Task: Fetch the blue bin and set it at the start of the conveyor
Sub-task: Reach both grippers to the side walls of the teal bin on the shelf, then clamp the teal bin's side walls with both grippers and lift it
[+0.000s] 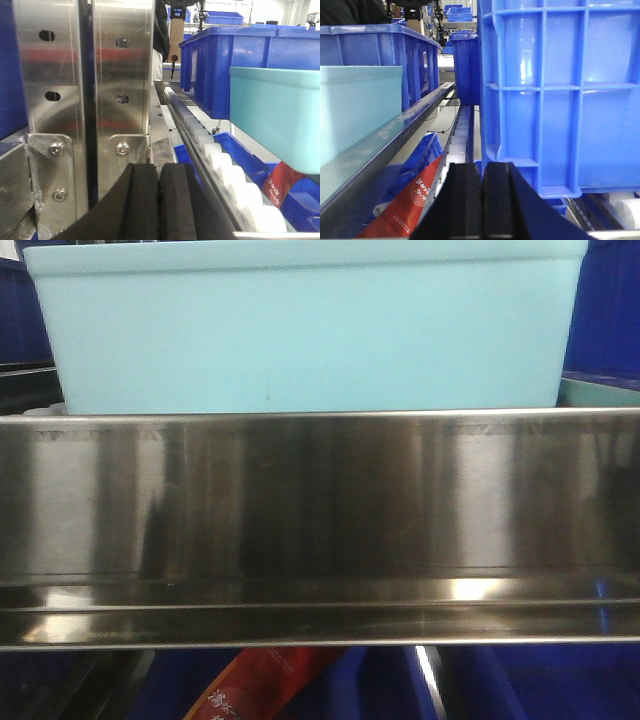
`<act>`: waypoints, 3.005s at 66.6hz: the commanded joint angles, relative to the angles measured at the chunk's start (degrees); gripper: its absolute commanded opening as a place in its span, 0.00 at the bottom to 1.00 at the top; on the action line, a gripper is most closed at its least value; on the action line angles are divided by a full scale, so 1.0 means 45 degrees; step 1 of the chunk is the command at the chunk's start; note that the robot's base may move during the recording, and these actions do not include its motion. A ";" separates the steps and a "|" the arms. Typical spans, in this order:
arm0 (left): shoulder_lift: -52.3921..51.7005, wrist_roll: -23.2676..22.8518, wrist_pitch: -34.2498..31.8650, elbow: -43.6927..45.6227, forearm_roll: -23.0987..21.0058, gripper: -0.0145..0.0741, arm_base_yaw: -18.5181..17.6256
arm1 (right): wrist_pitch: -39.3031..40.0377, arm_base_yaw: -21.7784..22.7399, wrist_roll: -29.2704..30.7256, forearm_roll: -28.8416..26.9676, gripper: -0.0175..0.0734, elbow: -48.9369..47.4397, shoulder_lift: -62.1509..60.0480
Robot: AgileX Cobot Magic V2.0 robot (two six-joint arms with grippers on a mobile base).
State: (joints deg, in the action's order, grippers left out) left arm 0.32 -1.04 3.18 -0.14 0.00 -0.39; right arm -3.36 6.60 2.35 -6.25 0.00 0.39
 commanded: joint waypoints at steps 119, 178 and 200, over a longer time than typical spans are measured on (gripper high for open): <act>0.3498 0.0478 0.5040 0.8529 -0.0490 0.73 -0.0259 | -0.5089 0.0000 0.0786 -0.1224 0.81 -0.8628 0.3284; 1.6256 -0.2504 1.2481 1.8868 0.2144 0.73 -0.5548 | -1.1895 -0.3545 -0.0032 -0.0094 0.81 -1.8704 1.5225; 1.9564 -0.2907 1.3447 2.0615 0.2420 0.73 -0.5354 | -1.3150 -0.3545 -0.0995 0.0473 0.81 -2.0296 1.8784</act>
State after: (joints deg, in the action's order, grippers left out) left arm 86.26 -13.44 63.48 91.96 10.66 -25.07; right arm -62.42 -9.33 -1.62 -4.77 -90.67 82.35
